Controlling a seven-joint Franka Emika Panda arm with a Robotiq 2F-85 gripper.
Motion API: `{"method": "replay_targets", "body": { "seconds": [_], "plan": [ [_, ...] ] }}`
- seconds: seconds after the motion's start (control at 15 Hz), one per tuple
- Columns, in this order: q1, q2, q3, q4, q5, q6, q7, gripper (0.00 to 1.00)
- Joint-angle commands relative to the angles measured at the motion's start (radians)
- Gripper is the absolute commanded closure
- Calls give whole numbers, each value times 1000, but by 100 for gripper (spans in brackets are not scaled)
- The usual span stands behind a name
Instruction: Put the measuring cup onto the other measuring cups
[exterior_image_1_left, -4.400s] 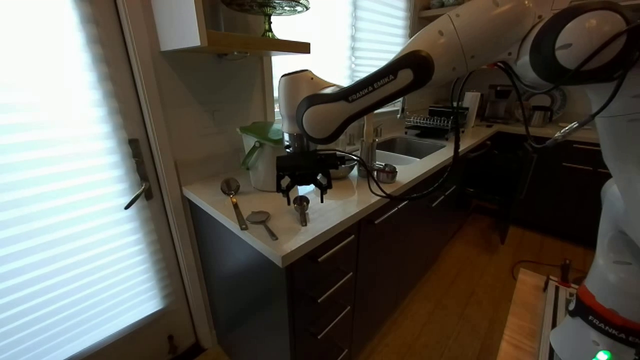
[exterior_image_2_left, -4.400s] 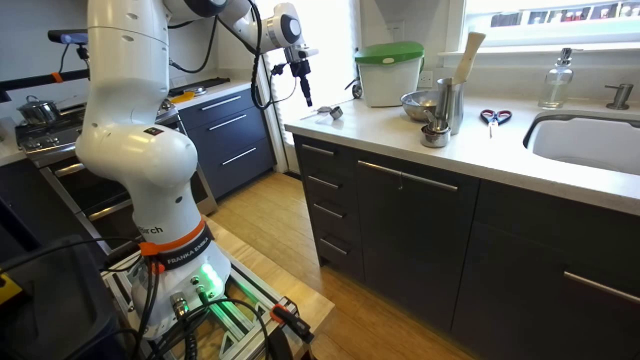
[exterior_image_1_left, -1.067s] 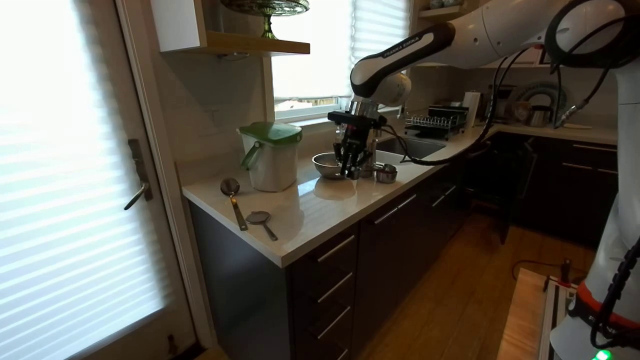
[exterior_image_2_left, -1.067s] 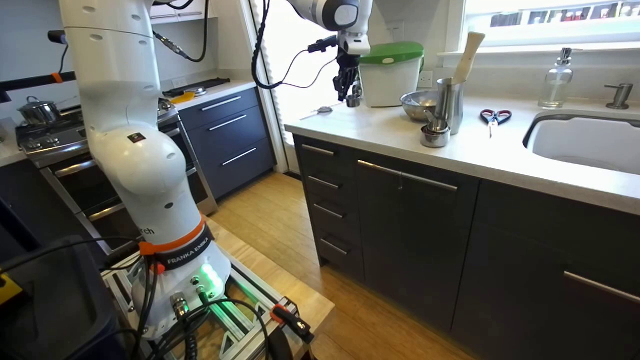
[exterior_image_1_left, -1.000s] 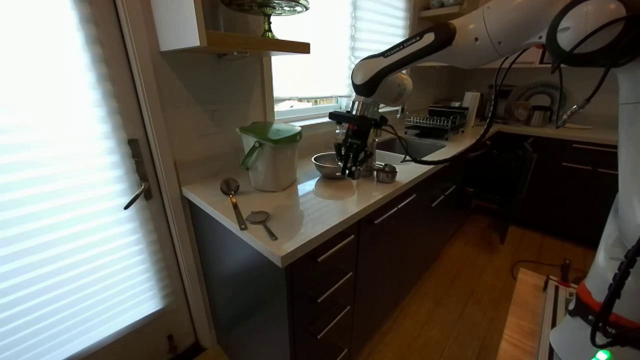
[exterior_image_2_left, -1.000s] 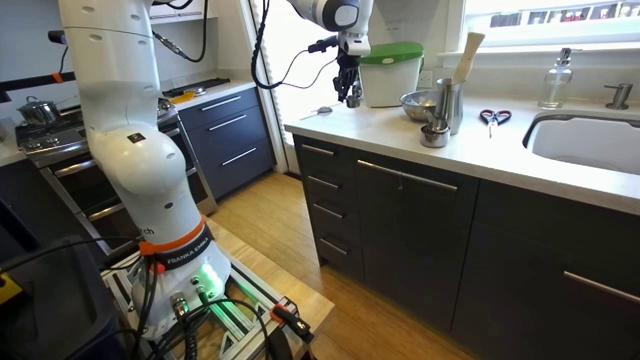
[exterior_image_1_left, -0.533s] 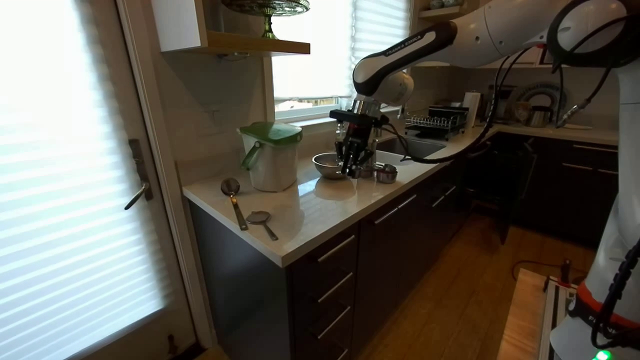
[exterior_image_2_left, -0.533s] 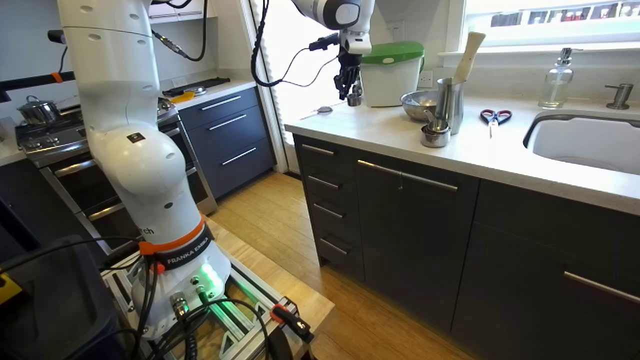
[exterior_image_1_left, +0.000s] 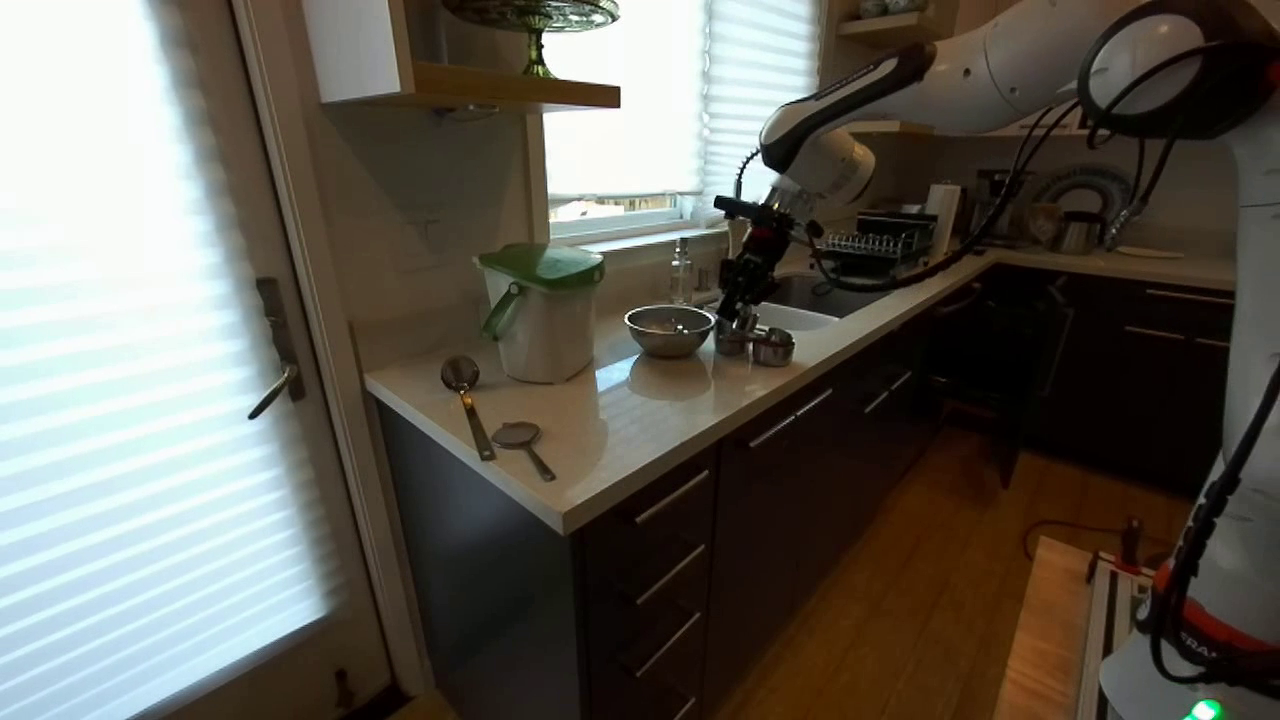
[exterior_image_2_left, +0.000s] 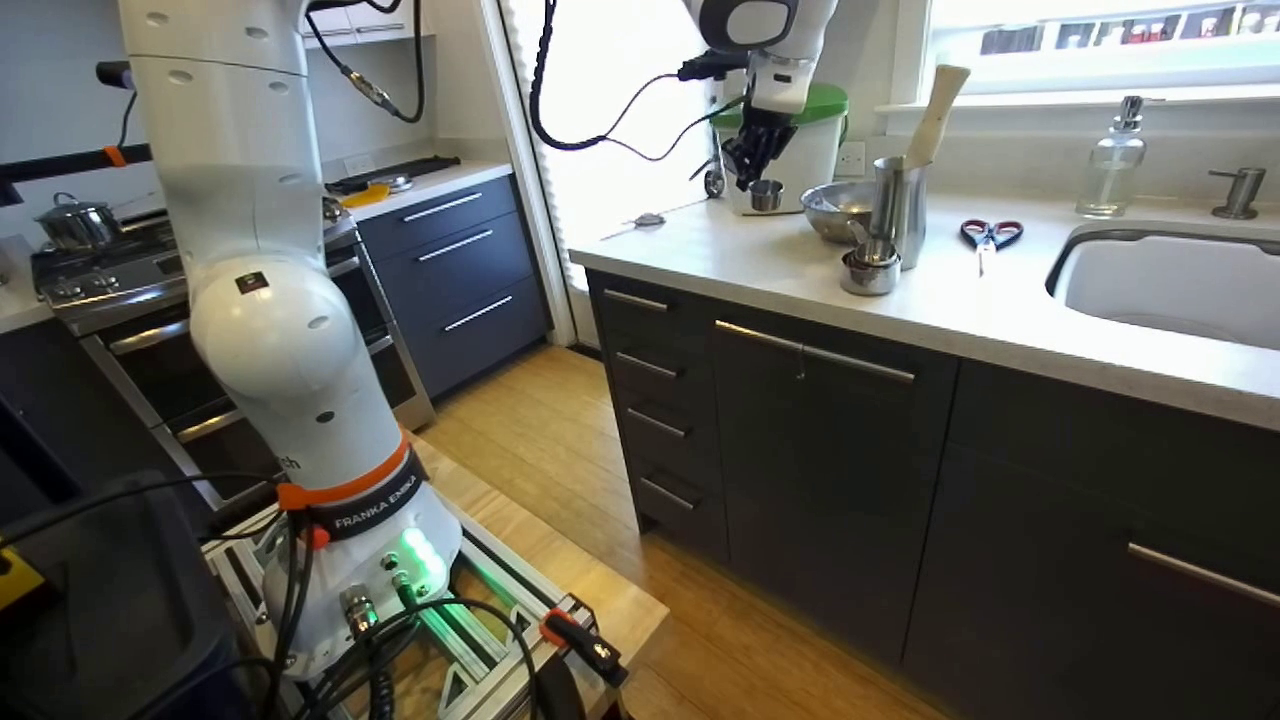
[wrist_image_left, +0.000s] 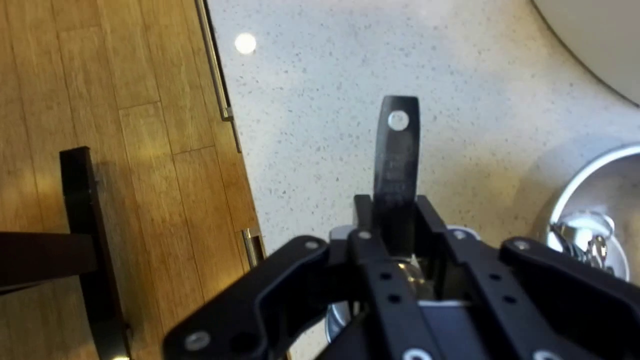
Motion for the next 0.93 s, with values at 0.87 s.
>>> {"method": "replay_targets", "body": {
  "seconds": [0.87],
  "plan": [
    [-101, 104, -92, 13, 197, 186, 117, 95]
  ]
}}
